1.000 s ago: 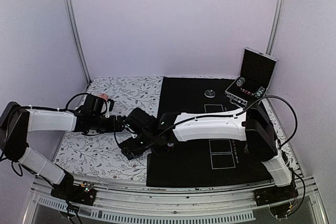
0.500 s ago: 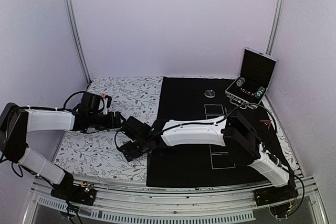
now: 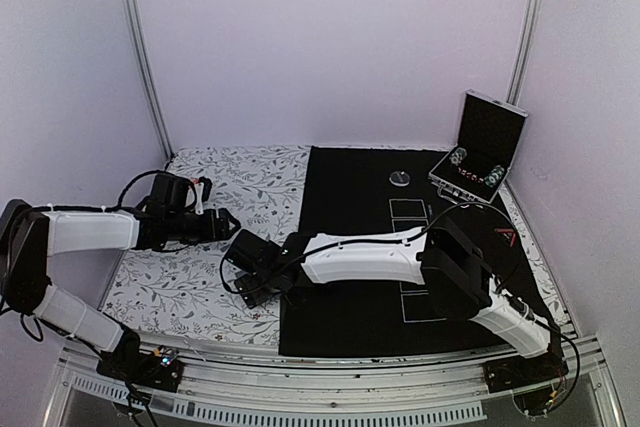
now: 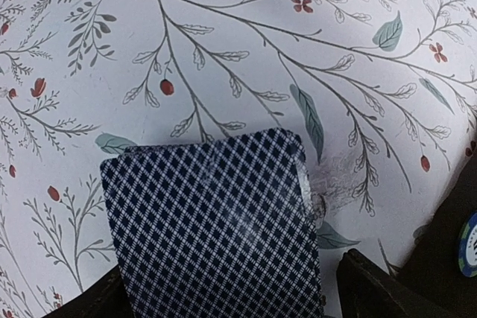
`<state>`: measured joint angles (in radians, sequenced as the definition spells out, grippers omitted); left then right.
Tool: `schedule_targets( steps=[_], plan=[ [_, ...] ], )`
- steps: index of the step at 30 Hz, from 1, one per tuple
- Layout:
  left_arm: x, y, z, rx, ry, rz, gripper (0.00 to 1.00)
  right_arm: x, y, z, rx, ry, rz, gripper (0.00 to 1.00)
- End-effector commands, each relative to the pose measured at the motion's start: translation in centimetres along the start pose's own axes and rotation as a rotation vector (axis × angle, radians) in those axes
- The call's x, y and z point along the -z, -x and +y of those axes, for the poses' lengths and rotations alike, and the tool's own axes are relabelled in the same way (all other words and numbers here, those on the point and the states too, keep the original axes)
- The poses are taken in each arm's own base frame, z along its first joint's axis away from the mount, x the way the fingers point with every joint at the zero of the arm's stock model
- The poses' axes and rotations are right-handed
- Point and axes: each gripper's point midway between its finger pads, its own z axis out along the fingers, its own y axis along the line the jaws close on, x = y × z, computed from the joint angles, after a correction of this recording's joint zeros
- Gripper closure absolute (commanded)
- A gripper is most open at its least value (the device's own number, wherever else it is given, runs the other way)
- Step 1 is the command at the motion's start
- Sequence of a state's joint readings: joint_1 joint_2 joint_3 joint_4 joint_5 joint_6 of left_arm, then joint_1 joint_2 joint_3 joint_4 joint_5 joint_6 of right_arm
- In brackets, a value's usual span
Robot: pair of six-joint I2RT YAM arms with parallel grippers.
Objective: Distribute texas hold em gaming equipment
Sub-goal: Pick up the face-down deck piles from the center of the board.
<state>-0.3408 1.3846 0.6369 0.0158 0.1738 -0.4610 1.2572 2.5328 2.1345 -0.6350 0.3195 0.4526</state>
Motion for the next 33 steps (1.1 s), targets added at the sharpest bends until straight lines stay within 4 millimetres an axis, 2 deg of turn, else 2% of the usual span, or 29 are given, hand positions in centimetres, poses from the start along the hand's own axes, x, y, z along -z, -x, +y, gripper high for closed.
schedule_targets(
  steps=[1, 4, 6, 11, 18, 26, 33],
  plan=[
    [0.5, 1.5, -0.3, -0.010, -0.020, -0.042, 0.19, -1.5, -3.3, 0.0, 0.055, -0.026, 0.088, 0.14],
    [0.7, 1.7, -0.5, -0.016, -0.024, -0.049, 0.19, -1.7, -3.7, 1.3, 0.102, 0.040, 0.086, 0.17],
    [0.9, 1.9, -0.8, -0.016, -0.037, -0.053, 0.19, -1.8, -3.8, 1.4, 0.138, 0.050, 0.084, 0.18],
    [1.2, 2.2, -1.2, -0.019, -0.054, -0.061, 0.19, -2.0, -4.2, 0.4, 0.193, 0.000, 0.088, 0.20],
    [2.3, 3.3, -2.5, -0.027, -0.099, -0.089, 0.19, -2.2, -5.5, -0.4, 0.248, 0.001, 0.131, 0.31],
    [3.5, 4.3, -3.5, -0.048, -0.130, -0.114, 0.19, -1.9, -7.0, -0.6, 0.231, 0.039, 0.181, 0.31],
    [4.1, 4.6, -4.3, -0.063, -0.161, -0.117, 0.18, -2.6, -6.6, -0.9, 0.210, 0.037, 0.169, 0.40]
  ],
)
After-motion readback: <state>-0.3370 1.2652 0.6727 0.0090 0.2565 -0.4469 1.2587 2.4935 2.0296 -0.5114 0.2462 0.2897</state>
